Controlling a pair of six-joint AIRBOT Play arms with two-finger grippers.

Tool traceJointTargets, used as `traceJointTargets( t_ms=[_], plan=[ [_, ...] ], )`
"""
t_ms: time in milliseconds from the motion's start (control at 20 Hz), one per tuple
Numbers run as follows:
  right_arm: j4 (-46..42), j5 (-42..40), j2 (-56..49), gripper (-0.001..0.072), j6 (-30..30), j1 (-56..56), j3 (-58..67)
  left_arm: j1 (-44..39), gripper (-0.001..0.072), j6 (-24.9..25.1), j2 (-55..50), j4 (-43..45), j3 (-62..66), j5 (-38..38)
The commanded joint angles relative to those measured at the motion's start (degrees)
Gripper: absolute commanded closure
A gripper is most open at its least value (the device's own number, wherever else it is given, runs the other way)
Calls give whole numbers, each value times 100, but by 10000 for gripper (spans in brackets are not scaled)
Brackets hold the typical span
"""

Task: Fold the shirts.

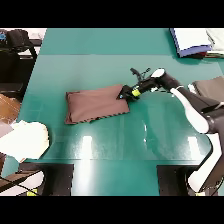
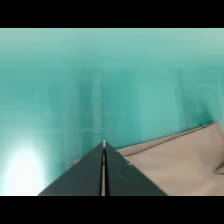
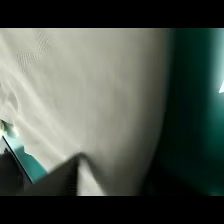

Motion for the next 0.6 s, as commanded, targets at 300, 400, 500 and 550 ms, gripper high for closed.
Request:
traceJointTargets(
  t_ms=[300, 400, 500, 550],
  plan=[
    [28, 195, 98, 690, -101, -262, 1318, -1211, 683, 22, 4, 61, 0, 9],
    [-487, 232, 546, 690, 90, -824, 1316, -1467, 683, 20, 7, 61, 0, 4],
    [-1215, 297, 1058, 690, 461, -1543, 1316, -1668, 683, 20, 7, 63, 0, 9],
    [-1534, 326, 1285, 690, 647, -1895, 1316, -1749, 683, 17, 7, 61, 0, 11]
  ],
)
